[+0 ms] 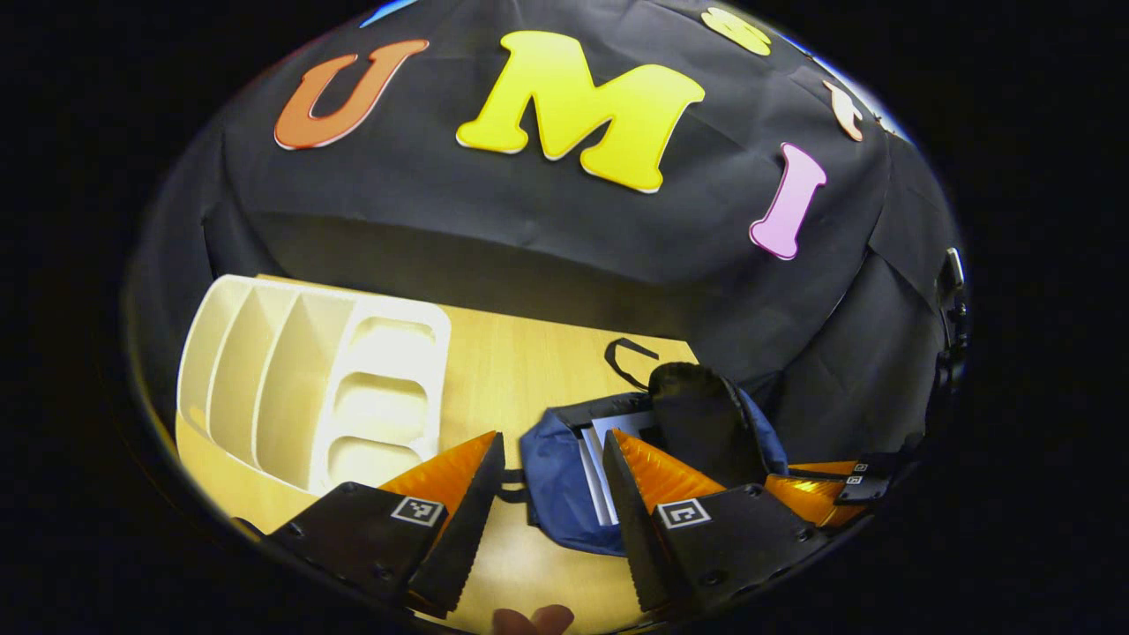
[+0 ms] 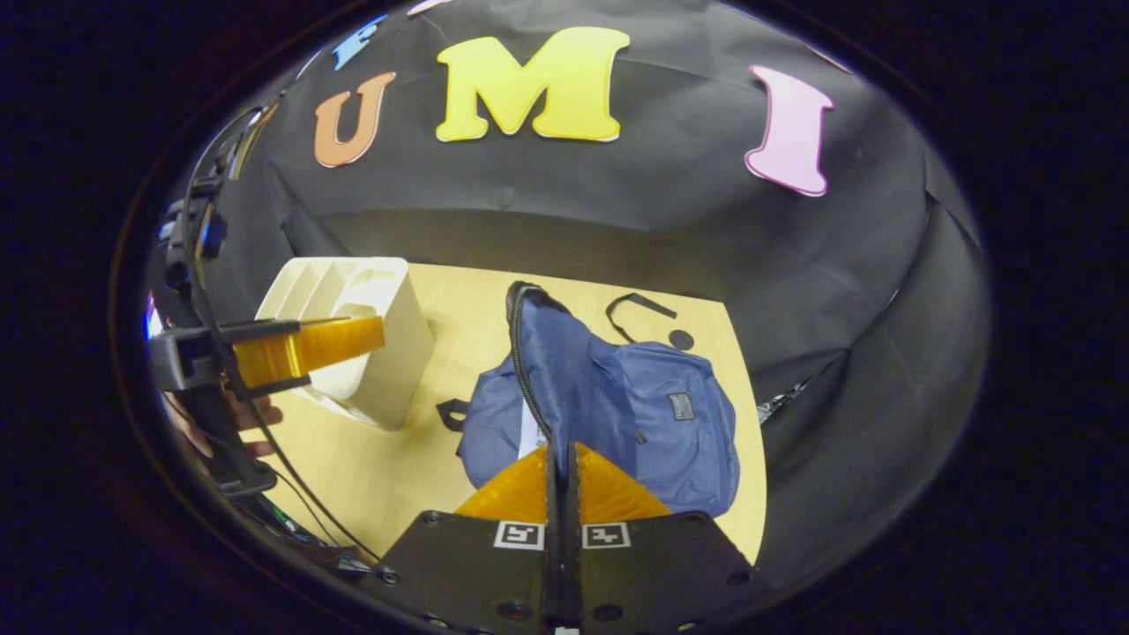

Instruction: Open the schoolbag, grab two books from the bookshelf and put them into the schoolbag.

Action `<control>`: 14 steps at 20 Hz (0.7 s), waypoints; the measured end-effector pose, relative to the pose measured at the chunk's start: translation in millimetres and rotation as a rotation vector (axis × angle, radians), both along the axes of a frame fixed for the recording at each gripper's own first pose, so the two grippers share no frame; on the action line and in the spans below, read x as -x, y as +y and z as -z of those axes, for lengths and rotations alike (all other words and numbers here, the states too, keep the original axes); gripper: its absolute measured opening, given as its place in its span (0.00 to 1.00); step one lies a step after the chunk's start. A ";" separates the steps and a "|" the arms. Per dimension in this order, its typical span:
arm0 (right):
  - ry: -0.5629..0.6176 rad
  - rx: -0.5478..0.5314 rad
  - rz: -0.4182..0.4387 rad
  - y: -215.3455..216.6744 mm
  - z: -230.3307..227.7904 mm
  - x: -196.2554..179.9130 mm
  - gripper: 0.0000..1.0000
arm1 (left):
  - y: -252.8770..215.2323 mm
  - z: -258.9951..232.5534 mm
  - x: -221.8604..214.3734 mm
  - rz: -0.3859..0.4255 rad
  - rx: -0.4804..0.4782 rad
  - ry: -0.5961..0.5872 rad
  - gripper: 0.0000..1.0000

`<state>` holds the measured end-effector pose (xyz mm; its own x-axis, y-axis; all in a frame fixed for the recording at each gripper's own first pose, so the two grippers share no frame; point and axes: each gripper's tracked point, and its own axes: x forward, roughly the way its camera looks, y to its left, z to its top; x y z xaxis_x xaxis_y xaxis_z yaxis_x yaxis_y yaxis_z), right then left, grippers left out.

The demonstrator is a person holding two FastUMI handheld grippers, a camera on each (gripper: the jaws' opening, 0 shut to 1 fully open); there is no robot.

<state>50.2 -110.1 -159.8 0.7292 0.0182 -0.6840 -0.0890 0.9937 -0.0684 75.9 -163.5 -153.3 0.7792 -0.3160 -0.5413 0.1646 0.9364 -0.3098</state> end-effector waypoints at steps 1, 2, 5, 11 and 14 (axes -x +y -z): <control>-0.003 -0.016 -0.009 8.0 -2.9 2.4 0.07 | 6.0 -10.9 3.5 -0.009 -0.003 -0.017 0.73; -0.004 -0.041 -0.019 16.7 0.5 3.0 0.10 | 16.4 -19.7 4.4 -0.022 -0.019 -0.038 0.73; -0.023 -0.056 -0.027 31.5 -1.4 1.7 0.33 | 45.6 -46.0 8.4 -0.060 -0.079 -0.107 0.74; -0.077 -0.050 -0.033 49.0 -13.3 9.0 0.54 | 88.0 -80.7 20.5 -0.106 -0.213 -0.226 0.87; -0.099 -0.042 -0.017 50.4 -17.4 13.7 0.64 | 98.4 -87.8 24.1 -0.125 -0.241 -0.256 0.94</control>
<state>36.4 -59.7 -142.3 0.7927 0.0582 -0.6069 -0.1007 0.9942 -0.0363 51.7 -65.2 -65.5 0.9233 -0.0970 -0.3716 0.0879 0.9953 -0.0415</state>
